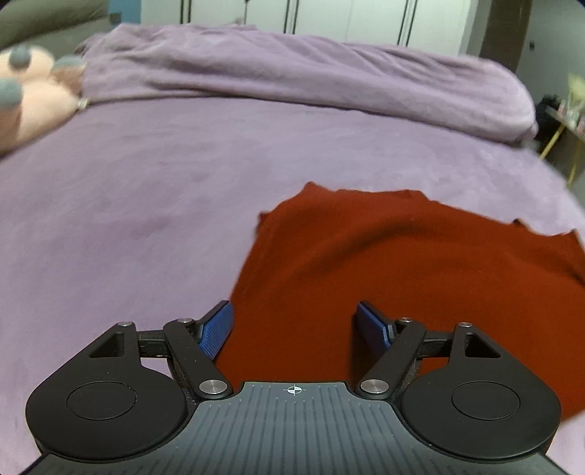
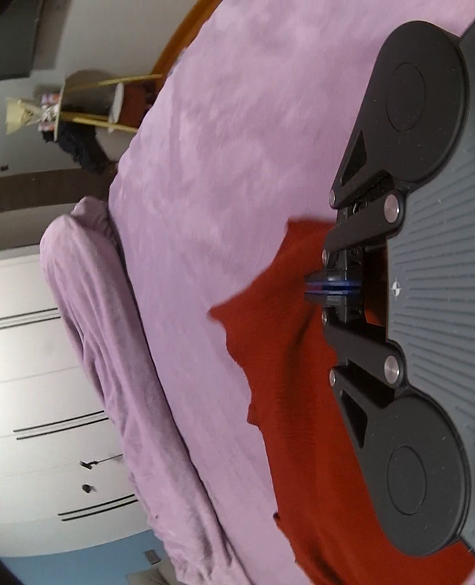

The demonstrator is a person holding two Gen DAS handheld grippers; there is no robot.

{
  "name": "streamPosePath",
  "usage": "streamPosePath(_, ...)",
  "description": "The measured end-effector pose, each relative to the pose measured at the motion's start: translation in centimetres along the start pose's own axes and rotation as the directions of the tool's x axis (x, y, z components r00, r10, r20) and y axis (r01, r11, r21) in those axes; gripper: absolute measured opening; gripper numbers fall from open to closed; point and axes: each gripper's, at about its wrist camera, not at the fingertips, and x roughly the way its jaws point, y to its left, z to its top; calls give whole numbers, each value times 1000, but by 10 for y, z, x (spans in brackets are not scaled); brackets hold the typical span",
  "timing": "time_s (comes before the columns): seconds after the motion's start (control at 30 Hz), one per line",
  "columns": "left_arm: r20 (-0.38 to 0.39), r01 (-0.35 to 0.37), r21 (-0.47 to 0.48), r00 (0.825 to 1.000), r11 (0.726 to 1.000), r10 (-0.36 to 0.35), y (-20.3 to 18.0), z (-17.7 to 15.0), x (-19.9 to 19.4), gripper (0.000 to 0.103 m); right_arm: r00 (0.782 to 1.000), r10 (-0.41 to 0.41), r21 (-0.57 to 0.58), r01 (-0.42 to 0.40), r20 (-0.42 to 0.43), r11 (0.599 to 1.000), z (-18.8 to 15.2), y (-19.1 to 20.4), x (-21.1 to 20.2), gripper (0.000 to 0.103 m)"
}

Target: Fold small clothes

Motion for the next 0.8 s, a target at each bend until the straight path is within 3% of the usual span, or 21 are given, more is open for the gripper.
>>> streamPosePath(0.1,-43,62,-86,997,994,-66,23,-18,-20,80,998,69,70,-68,-14,995,-13,-25,-35,47)
streamPosePath(0.27,-86,193,-214,973,958,-215,35,-40,-37,80,970,231,151,-219,-69,964,-32,-53,-60,51)
streamPosePath(0.37,-99,211,-223,966,952,-237,30,-42,-34,79,967,235,108,-225,-95,968,-36,-48,-59,40)
streamPosePath(0.47,-109,199,-245,967,949,-231,26,-40,-30,79,973,211,31,-209,-93,977,-36,-34,-62,12)
streamPosePath(0.6,-97,202,-266,967,943,-235,27,-37,-30,78,961,275,75,-273,-14,959,-30,-40,-81,8)
streamPosePath(0.63,-98,203,-273,966,940,-237,28,-37,-30,78,970,242,69,-241,-4,968,-30,-43,-83,1)
streamPosePath(0.7,-101,206,-284,965,936,-243,32,-39,-30,78,995,93,-24,-94,-28,995,-35,-41,-77,2)
streamPosePath(0.8,-111,226,-303,956,926,-270,37,-41,-28,78,995,-31,-53,26,-97,998,-43,-46,-66,0)
